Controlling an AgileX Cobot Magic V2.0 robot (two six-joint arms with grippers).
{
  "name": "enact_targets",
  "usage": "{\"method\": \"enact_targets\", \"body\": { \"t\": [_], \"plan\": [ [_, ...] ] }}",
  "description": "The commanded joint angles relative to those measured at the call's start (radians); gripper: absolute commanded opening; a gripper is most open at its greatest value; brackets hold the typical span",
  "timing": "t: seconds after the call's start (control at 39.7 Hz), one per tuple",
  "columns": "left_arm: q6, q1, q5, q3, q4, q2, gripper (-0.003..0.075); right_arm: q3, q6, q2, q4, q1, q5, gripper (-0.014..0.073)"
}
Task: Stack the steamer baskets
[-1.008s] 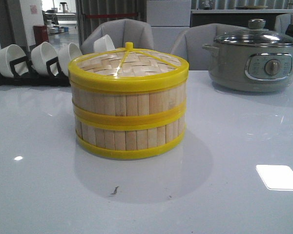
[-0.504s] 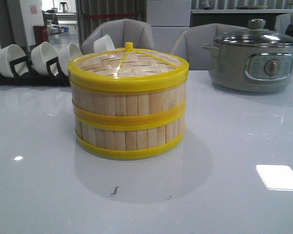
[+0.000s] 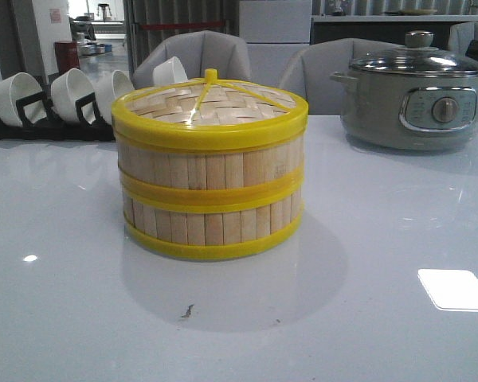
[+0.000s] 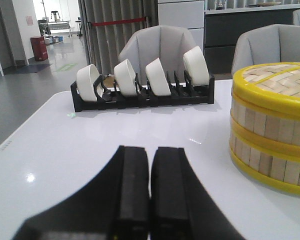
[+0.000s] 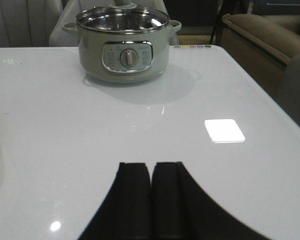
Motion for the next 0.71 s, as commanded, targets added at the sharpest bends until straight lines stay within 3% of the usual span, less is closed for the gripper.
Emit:
{"method": "enact_targets", "body": {
  "t": [0.0, 0.38, 0.68],
  "plan": [
    [-0.001, 0.001, -0.088, 0.003, -0.008, -0.013, 0.0095, 0.038, -0.008, -0.016, 0.002, -0.007, -0.177, 0.0028],
    [-0.001, 0.001, -0.088, 0.003, -0.008, -0.013, 0.0095, 0.251, -0.008, -0.075, 0.002, -0.007, -0.520, 0.0028],
    [-0.001, 0.001, -0.088, 0.003, -0.008, -0.013, 0.0095, 0.249, -0.007, -0.074, 0.002, -0.007, -0.501, 0.0028]
  ]
}}
